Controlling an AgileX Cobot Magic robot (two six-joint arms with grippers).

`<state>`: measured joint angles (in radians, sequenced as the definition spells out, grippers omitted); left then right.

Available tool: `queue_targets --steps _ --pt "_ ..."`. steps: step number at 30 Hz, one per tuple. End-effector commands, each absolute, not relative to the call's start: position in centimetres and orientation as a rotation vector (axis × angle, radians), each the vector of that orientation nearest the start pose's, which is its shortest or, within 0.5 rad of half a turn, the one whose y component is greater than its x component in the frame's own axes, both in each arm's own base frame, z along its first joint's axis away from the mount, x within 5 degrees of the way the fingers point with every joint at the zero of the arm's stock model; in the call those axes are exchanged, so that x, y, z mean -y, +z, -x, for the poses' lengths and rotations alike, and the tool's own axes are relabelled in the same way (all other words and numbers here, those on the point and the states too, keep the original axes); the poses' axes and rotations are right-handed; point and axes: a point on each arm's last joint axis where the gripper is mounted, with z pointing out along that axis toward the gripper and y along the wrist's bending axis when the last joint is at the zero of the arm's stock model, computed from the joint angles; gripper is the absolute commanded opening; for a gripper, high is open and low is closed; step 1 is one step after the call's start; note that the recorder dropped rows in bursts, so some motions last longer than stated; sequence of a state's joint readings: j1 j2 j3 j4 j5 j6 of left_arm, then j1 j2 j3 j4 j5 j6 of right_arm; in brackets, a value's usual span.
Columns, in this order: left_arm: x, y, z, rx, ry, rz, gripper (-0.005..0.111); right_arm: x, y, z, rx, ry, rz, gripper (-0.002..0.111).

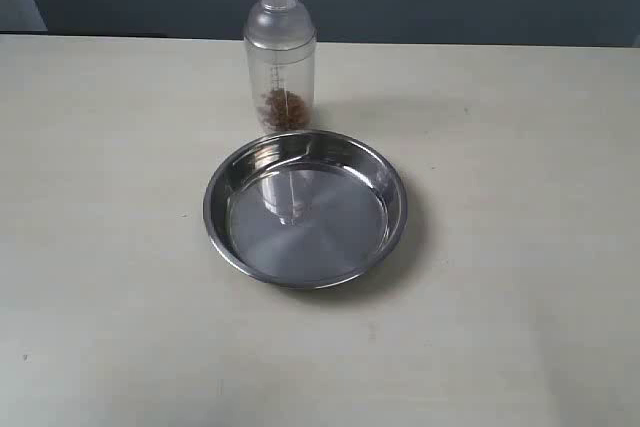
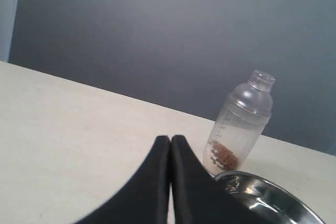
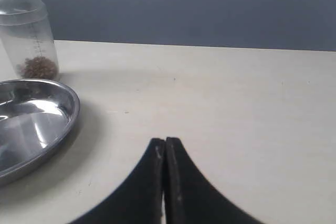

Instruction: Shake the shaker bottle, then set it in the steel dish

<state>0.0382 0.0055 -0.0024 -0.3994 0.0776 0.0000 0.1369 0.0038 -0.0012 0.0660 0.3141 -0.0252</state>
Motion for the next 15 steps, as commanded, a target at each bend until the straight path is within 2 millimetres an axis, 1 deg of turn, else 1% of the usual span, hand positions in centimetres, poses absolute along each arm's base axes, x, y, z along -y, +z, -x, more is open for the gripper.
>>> queue_targets --steps 1,5,15 --pt "0.02 20.9 -5.64 -1.49 -0.397 0.401 0.0 -0.94 18.56 -5.35 -1.787 0.144 0.108 -0.001" --pt "-0.08 21.13 -5.63 -1.444 -0.484 0.488 0.0 -0.94 18.56 -5.35 -1.787 0.144 0.108 -0.001" --pt "-0.22 21.32 -5.61 -1.417 -0.484 0.5 0.0 -0.94 18.56 -5.35 -1.787 0.144 0.108 -0.001"
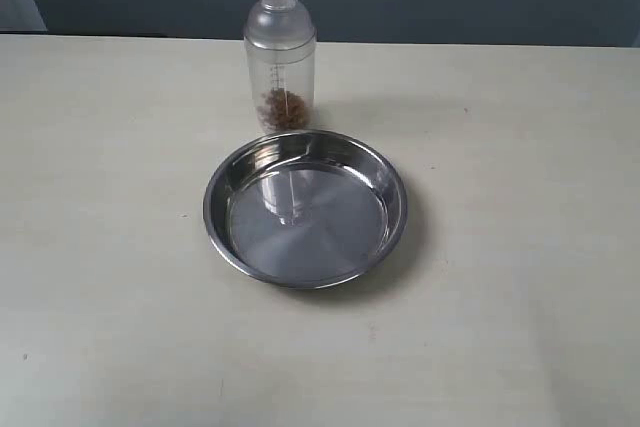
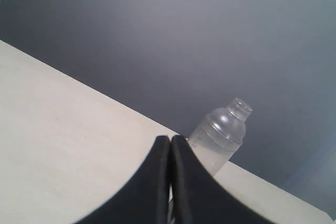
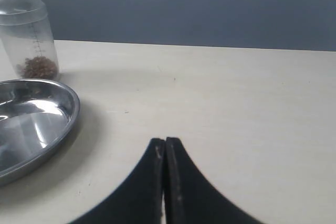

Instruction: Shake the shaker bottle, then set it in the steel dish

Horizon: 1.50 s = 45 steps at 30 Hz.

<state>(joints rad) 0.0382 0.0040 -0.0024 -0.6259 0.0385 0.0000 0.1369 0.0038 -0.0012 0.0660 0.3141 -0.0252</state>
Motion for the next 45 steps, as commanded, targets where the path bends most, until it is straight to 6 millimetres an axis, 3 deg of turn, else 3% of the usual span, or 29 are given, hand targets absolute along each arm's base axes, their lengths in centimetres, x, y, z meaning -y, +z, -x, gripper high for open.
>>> queue_targets --steps 1,3,8,14,17,22,27,33,36,41,45 --pt "-0.3 21.4 -5.6 -1.409 -0.477 0.499 0.0 -0.9 18.6 -5.4 -1.787 0.144 0.108 -0.001" --pt "-0.3 22.1 -5.5 -1.38 -0.456 0.476 0.0 -0.9 18.6 -5.4 -1.787 0.144 0.108 -0.001" --pt "-0.5 26.5 -4.9 -1.266 -0.363 0.375 0.0 -0.9 18.6 -5.4 -1.787 0.144 0.108 -0.001" --pt "-0.9 30.1 -8.2 -1.317 -0.27 0.358 0.002 -0.9 18.6 -5.4 -1.787 0.144 0.108 -0.001" --pt "-0.5 32.4 -10.7 -1.317 -0.218 0.245 0.014 -0.9 18.6 -5.4 -1.787 0.144 0.108 -0.001" --pt "2.9 35.4 -15.3 -1.168 -0.317 -0.201 0.054 -0.9 18.6 -5.4 -1.787 0.144 0.108 -0.001" --pt "3.4 33.7 -21.8 -1.29 -0.345 -0.252 0.073 -0.9 18.6 -5.4 -1.787 0.144 0.108 -0.001" --pt "4.3 30.9 -26.2 -1.291 -0.441 -0.339 0.083 -0.9 18.6 -5.4 -1.787 0.144 0.108 -0.001" --pt "4.5 29.7 -27.1 -1.313 -0.451 -0.356 0.087 -0.9 18.6 -5.4 -1.787 0.144 0.108 -0.001" --pt "5.2 29.6 -26.7 -1.293 -0.471 -0.468 0.086 -0.9 18.6 -5.4 -1.787 0.144 0.108 -0.001" --pt "4.2 27.8 -28.0 -1.465 -0.378 -0.382 0.088 -0.9 18.6 -5.4 -1.787 0.144 0.108 -0.001"
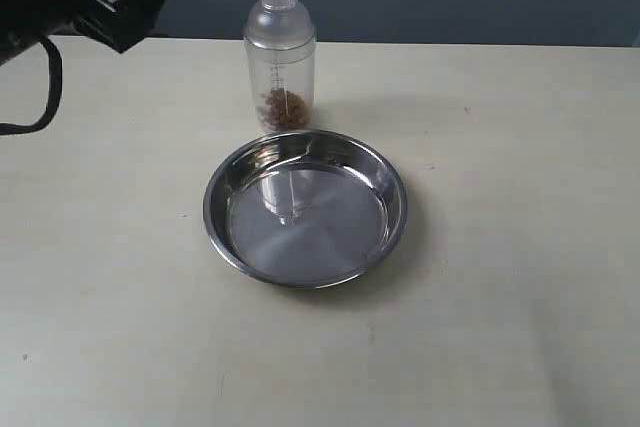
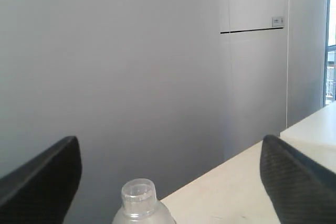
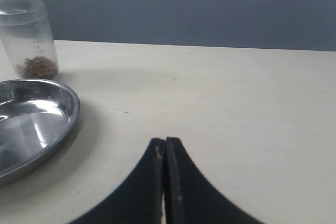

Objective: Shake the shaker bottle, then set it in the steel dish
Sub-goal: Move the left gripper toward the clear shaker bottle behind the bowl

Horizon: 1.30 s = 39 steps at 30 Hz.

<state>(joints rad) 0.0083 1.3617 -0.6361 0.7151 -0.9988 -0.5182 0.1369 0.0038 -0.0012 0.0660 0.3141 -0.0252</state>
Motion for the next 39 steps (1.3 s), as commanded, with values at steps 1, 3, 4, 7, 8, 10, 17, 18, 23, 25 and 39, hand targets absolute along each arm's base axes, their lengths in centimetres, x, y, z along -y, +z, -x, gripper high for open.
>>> queue_targets --steps 1,3,4,7,8,10,17,18,23,25,39 --pt "4.2 27.6 -28.3 -1.476 -0.366 -0.387 0.09 -0.9 18.6 -5.4 -1.787 0.144 0.108 -0.001" --pt "4.3 27.0 -29.6 -1.471 -0.376 -0.395 0.098 -0.9 18.6 -5.4 -1.787 0.144 0.108 -0.001" --pt "4.4 26.2 -30.7 -1.491 -0.392 -0.387 0.101 -0.9 18.6 -5.4 -1.787 0.144 0.108 -0.001" --pt "4.6 24.1 -32.4 -1.515 -0.437 -0.385 0.101 -0.9 18.6 -5.4 -1.787 0.144 0.108 -0.001" --pt "4.7 23.1 -33.0 -1.483 -0.488 -0.357 0.101 -0.9 18.6 -5.4 -1.787 0.144 0.108 -0.001" --pt "4.6 22.0 -33.7 -1.411 -0.55 -0.288 0.101 -0.9 18.6 -5.4 -1.787 0.144 0.108 -0.001" --pt "4.6 17.7 -36.4 -1.447 -0.515 -0.314 0.101 -0.9 18.6 -5.4 -1.787 0.144 0.108 -0.001" --pt "4.7 17.2 -37.1 -1.45 -0.52 -0.327 0.101 -0.9 18.6 -5.4 -1.787 0.144 0.108 -0.001" --pt "5.6 15.1 -39.1 -1.461 -0.555 -0.404 0.101 -0.9 18.6 -5.4 -1.787 0.144 0.108 -0.001" --pt "6.1 14.6 -39.6 -1.462 -0.567 -0.411 0.101 -0.9 18.6 -5.4 -1.787 0.144 0.108 -0.001" --pt "7.9 15.9 -42.9 -1.36 -0.566 -0.491 0.101 -0.9 18.6 -5.4 -1.787 0.144 0.108 -0.001"
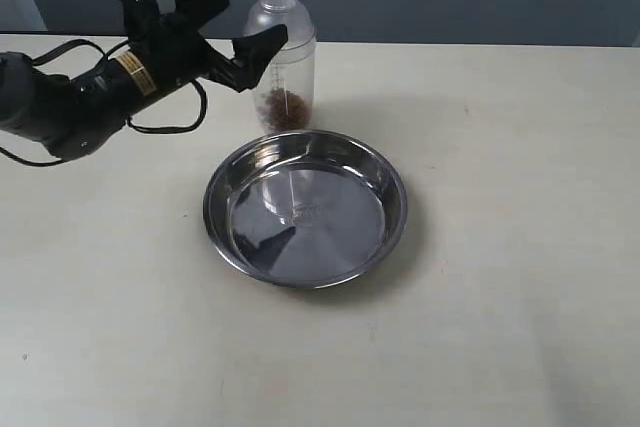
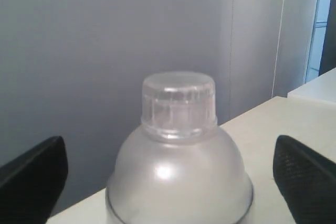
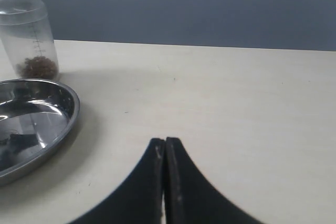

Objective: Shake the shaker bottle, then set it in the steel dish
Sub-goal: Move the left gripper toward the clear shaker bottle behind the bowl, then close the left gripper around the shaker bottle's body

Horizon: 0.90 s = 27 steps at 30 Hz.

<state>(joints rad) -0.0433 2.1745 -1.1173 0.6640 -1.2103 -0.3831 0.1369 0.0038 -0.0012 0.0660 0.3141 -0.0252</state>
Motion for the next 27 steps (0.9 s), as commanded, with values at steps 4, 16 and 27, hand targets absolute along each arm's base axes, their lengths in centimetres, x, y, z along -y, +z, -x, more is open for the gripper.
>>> queue_targets --steps 4,16,27 --pt "8.9 16.5 -43.6 -1.367 -0.553 -0.528 0.101 -0.9 18.6 -5.4 -1.787 0.144 0.108 -0.001" --pt "9.4 16.6 -45.2 -1.417 -0.53 -0.474 0.101 -0.9 18.6 -5.4 -1.787 0.144 0.108 -0.001" --pt "9.6 12.9 -45.6 -1.437 -0.623 -0.422 0.101 -0.9 18.6 -5.4 -1.787 0.144 0.108 -0.001"
